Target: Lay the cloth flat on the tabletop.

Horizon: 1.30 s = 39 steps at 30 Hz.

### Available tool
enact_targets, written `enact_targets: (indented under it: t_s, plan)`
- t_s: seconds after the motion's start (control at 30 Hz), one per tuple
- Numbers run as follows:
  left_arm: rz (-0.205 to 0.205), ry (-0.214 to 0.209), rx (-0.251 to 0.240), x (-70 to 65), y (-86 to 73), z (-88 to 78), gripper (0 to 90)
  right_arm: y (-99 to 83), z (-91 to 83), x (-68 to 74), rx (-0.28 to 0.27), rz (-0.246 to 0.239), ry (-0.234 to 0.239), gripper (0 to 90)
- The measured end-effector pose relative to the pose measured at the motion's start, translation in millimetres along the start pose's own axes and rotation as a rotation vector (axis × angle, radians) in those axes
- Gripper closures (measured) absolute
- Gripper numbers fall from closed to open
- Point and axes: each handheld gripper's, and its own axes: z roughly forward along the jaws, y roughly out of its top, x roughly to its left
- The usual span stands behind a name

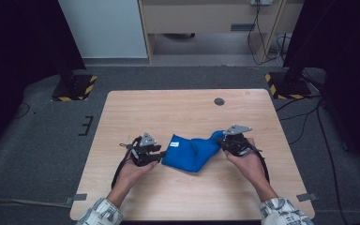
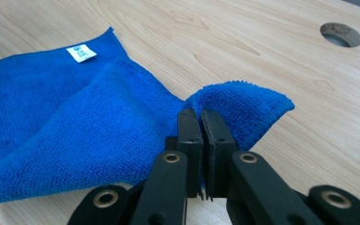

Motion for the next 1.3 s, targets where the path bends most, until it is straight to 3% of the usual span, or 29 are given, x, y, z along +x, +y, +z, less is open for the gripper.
enact_targets:
  t_s: [0.1, 0.2, 0.3, 0.33, 0.47, 0.7, 0.93, 0.97, 1.07, 1.17, 1.2, 1.23, 1.3]
  plan:
    - [-0.01, 0.022, -0.001, 7.6, 8.9, 13.1, 54.1, -1.7, 1.5, 0.1, 0.007, 0.002, 0.003, 87.6]
    - [-0.017, 0.045, 0.008, 17.6, 18.8, 32.1, 56.9, -2.8, 3.4, 0.7, 0.014, -0.003, 0.008, 87.3]
    - [-0.029, 0.045, 0.012, 21.7, 22.0, 40.7, 54.8, -3.3, 4.5, 1.3, 0.016, 0.0, 0.012, 87.2]
    - [-0.053, 0.037, 0.011, 24.9, 24.5, 48.0, 54.1, -3.4, 4.8, 1.1, 0.019, -0.004, 0.015, 87.1]
    - [-0.017, 0.056, 0.042, 22.2, 27.5, 65.2, 50.8, -4.1, 7.3, 2.1, 0.021, -0.004, 0.017, 87.0]
    - [-0.019, 0.056, 0.082, 19.8, 29.6, 85.2, 47.2, -6.6, 10.2, 4.6, 0.02, -0.002, 0.028, 86.8]
    - [0.0, 0.051, 0.082, 16.5, 28.8, 88.0, 58.9, -7.4, 10.2, 3.9, 0.022, -0.002, 0.031, 86.6]
    - [-0.018, 0.049, 0.076, 14.2, 28.5, 87.8, 69.4, -7.7, 10.0, 4.6, 0.025, -0.004, 0.031, 86.5]
    - [-0.031, 0.033, 0.077, 12.7, 28.2, 87.5, 84.2, -9.5, 8.7, 4.8, 0.021, 0.0, 0.042, 86.3]
    - [-0.03, 0.023, 0.077, 10.4, 27.8, 86.1, 87.5, -11.8, 8.2, 5.1, 0.025, 0.0, 0.039, 86.3]
    - [-0.031, 0.051, 0.023, 9.4, 27.8, 79.9, 88.1, -14.5, 7.8, 4.3, 0.031, 0.002, 0.038, 86.3]
    - [-0.031, 0.051, 0.023, 9.4, 27.8, 79.9, 88.2, -14.5, 7.8, 4.3, 0.031, 0.002, 0.038, 86.3]
    - [-0.056, 0.063, -0.028, 11.0, 28.7, 70.7, 88.2, -16.9, 7.7, 3.6, 0.033, 0.005, 0.036, 86.2]
